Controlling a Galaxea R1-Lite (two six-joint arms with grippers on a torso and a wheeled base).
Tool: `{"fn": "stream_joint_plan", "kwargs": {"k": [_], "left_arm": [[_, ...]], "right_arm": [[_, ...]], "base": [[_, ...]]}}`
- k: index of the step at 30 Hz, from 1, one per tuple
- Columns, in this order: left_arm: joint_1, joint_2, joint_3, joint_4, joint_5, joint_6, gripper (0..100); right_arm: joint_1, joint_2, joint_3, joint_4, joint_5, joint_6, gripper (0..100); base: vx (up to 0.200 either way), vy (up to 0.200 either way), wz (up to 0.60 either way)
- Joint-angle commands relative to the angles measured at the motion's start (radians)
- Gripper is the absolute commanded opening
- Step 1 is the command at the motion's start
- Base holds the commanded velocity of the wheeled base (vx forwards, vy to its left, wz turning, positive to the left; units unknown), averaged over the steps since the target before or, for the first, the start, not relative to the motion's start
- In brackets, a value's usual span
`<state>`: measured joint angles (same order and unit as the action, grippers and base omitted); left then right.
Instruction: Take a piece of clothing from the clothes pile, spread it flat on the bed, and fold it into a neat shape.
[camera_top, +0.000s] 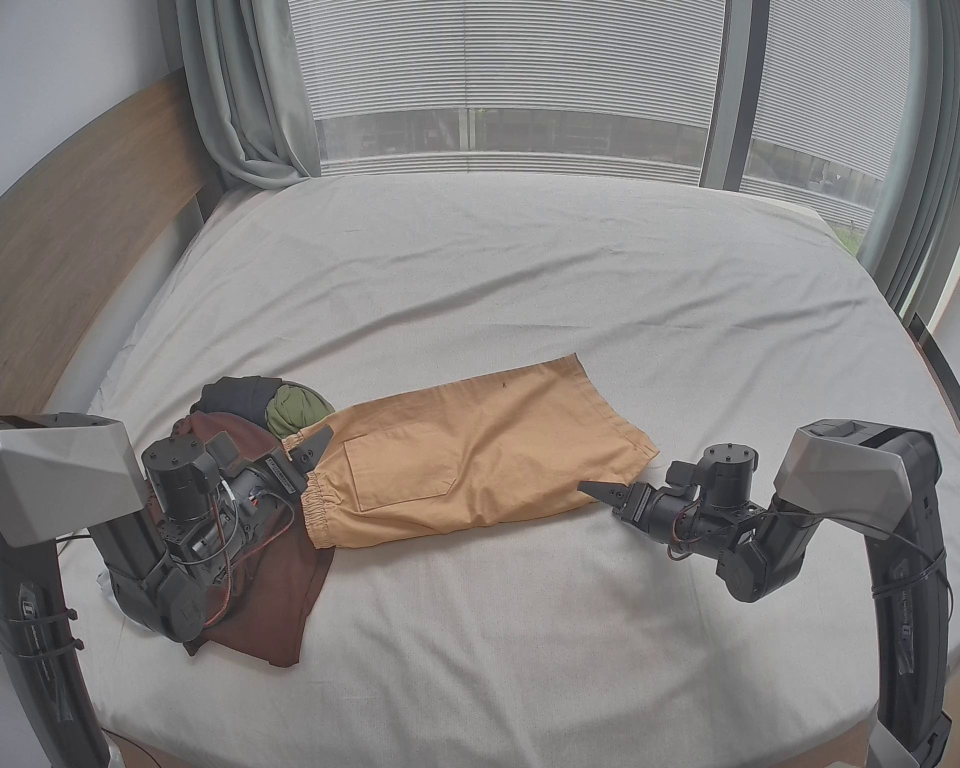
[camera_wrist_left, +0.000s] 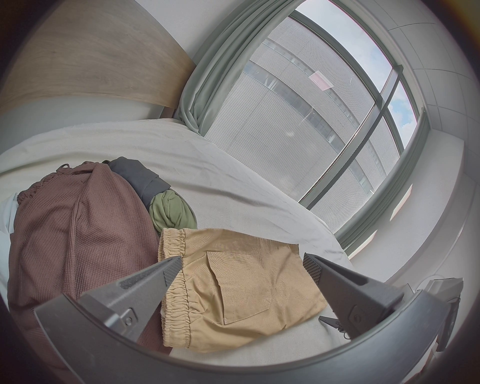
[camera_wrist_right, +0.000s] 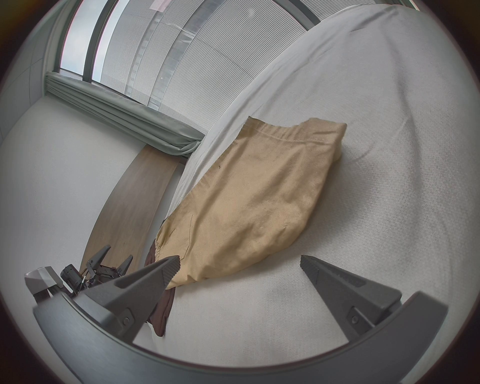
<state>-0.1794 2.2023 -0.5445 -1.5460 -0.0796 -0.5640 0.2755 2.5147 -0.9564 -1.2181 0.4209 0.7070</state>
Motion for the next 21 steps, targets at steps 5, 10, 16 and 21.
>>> {"fn": "stream_joint_plan", "kwargs": {"k": [5,10,16,21], "left_arm": [[0.001,0.002,-0.002,0.0,-0.002,0.0,100],[0.004,0.002,-0.002,0.0,-0.002,0.0,100],[0.003,0.002,-0.002,0.0,-0.002,0.0,100],[0.003,0.002,-0.002,0.0,-0.002,0.0,100]], "right_arm": [[0.011,0.092,-0.084,0.005,-0.027,0.0,100],[0.031,0.15,-0.128,-0.006,-0.062,0.002,100],[0.062,0.191,-0.202,-0.026,-0.125,0.005,100],[0.073,0.204,-0.243,-0.028,-0.131,0.009,100]], "base": [[0.0,0.0,0.0],[0.0,0.0,0.0],[0.0,0.0,0.0],[0.0,0.0,0.0]]}}
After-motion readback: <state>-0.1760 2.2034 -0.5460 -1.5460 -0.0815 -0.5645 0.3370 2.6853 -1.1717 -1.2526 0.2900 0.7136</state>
